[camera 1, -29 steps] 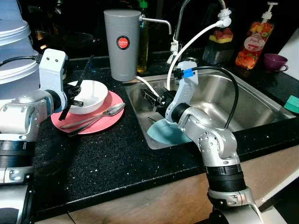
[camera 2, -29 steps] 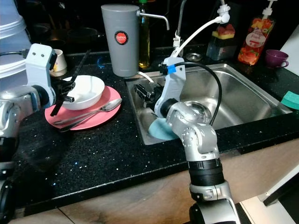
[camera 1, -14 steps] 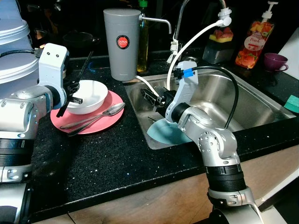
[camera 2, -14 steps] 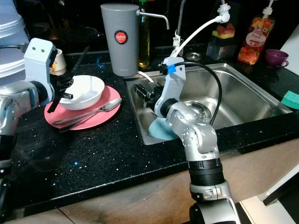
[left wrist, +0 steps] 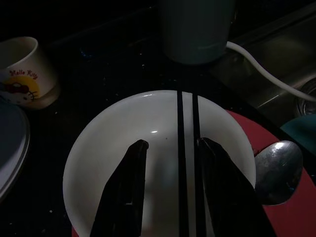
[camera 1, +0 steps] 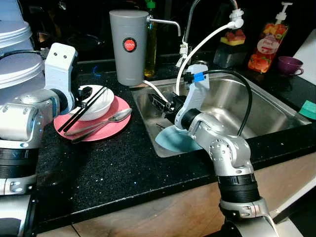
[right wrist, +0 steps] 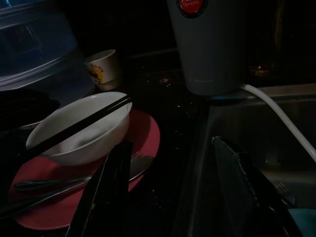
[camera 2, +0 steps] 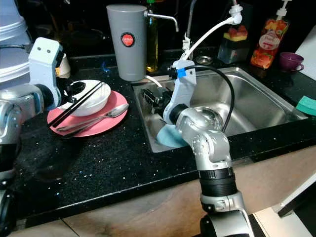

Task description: Kitchen organization

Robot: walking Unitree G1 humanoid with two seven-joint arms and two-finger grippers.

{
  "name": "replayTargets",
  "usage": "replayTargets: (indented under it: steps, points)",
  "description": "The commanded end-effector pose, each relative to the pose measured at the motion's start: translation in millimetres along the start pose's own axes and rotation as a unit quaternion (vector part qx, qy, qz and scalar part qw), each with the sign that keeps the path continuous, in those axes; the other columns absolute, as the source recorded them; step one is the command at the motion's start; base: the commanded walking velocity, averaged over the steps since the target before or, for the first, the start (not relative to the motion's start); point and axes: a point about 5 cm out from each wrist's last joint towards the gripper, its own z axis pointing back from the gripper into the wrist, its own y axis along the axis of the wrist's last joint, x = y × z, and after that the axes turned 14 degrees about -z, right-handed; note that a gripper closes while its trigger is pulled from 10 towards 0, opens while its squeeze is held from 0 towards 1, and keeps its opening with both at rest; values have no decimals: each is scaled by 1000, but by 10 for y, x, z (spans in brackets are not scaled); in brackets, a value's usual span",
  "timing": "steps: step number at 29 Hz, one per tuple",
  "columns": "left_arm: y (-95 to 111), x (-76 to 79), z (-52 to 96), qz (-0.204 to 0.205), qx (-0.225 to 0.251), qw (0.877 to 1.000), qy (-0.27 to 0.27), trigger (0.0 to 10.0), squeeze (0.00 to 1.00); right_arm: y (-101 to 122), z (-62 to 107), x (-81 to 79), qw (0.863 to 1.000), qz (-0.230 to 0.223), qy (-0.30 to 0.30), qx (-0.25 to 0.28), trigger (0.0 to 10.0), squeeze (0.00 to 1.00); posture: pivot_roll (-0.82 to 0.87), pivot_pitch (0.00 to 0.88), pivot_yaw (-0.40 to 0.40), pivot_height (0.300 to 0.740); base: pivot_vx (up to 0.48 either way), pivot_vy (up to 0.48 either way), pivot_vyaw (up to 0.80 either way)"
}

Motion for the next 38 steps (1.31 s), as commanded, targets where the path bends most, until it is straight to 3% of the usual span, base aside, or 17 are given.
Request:
replayTargets:
  steps: [1,9,17,30,38]
  points:
    - [28,15,9,-3,0,1000,3,10000,0,10,-11,-30,1000,2,6,-6,10000,0,-10,18,0,740,0,0,0]
    - [24,-42,36,-3,-4,1000,15,10000,0,6,-14,-35,1000,1,7,-5,10000,0,-7,19,2,740,0,0,0]
    - [-165,-94,40,23,-39,999,21,10000,0,-3,-15,-35,1000,-1,7,-5,10000,0,-4,20,1,740,0,0,0]
    - [-270,-41,-91,26,-43,998,-36,10000,0,-21,12,-46,1000,2,16,-13,10000,0,-10,26,3,740,0,0,0]
    - [-320,-68,-116,20,-59,997,-35,10000,0,-23,20,-56,1000,2,17,-15,10000,0,-10,31,2,740,0,0,0]
